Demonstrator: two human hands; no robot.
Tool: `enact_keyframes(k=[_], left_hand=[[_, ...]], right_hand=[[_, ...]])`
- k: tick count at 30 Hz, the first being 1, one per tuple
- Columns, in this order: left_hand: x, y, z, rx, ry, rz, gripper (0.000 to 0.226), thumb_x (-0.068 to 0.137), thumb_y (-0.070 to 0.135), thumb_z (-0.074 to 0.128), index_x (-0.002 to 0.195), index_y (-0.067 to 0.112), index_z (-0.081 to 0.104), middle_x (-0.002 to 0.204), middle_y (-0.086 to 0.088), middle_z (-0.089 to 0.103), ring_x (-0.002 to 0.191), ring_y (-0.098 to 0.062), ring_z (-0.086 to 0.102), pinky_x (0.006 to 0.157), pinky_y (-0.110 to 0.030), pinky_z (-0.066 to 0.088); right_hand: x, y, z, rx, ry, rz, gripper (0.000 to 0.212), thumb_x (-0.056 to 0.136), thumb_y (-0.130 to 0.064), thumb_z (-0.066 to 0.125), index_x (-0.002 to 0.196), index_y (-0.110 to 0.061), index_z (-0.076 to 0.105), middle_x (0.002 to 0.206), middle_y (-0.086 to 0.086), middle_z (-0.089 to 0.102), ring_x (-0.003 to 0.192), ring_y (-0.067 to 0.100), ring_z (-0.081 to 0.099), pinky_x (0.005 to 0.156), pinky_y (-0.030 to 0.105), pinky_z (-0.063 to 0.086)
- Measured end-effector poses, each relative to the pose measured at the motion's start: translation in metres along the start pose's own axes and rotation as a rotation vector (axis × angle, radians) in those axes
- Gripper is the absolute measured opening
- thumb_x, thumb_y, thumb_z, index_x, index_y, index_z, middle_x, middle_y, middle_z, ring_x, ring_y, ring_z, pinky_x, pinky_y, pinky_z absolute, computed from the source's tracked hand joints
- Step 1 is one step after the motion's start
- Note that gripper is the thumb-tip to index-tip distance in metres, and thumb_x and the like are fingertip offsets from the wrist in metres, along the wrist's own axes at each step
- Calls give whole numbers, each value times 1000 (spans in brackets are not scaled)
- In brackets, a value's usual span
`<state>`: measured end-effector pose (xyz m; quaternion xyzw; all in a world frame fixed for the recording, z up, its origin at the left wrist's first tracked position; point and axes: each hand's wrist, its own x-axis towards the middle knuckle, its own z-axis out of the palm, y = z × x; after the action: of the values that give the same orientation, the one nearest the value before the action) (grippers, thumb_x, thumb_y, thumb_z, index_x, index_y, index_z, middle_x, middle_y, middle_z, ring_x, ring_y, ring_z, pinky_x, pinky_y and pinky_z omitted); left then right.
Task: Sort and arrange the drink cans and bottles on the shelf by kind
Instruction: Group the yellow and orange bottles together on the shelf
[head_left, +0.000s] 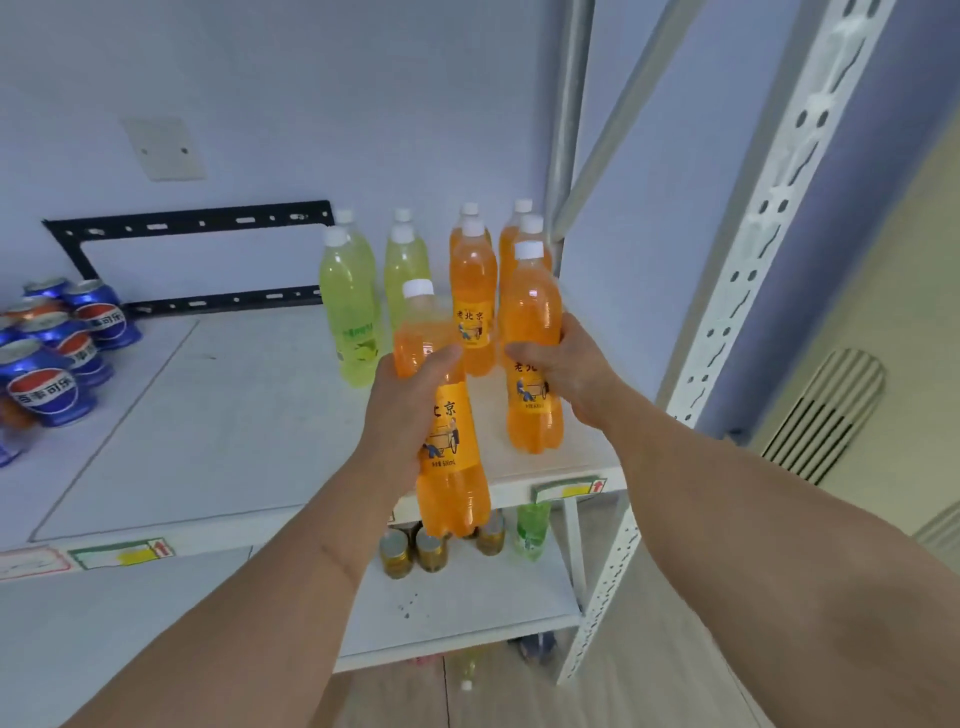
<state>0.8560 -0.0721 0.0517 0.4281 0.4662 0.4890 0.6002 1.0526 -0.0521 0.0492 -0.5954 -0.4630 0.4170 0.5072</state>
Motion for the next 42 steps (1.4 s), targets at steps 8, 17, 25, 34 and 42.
enact_keyframes(k=[8,17,25,34,42], left_hand=[[31,2,15,65,47,115,56,74,39,83,123,29,57,107,2,74,92,-19,74,83,-49,59],[65,-7,33,113,25,175,75,63,42,88,130,31,55,108,8,73,97,-14,72,88,-46,58],[84,-12,42,267,30,204,67,70,35,87,130,29,56,108,12,72,97,-11,70,87,-41,57],[95,-9,50,328,-10,235,70,71,35,86,133,28,54,111,12,69,100,-11,68,87,-38,56],[93,-14,38,474,-43,233,70,77,38,82,136,21,49,117,9,62,111,-17,63,85,-31,48]], right_hand=[[50,14,-17,-55,-54,-18,72,71,-24,84,133,-29,46,114,-4,65,100,17,65,82,39,56],[67,30,-26,-59,-121,28,84,62,-34,88,135,-38,45,120,-6,65,108,20,65,89,47,55],[33,62,-29,-543,-117,274,80,76,-33,82,142,-16,40,132,4,55,118,25,54,91,33,44],[-16,68,-1,-1495,-181,-64,20,94,-15,46,108,-16,59,97,1,58,94,25,60,69,34,40],[-35,62,17,-1476,-191,-113,23,97,-20,41,112,-16,57,96,3,54,95,24,55,70,34,39]])
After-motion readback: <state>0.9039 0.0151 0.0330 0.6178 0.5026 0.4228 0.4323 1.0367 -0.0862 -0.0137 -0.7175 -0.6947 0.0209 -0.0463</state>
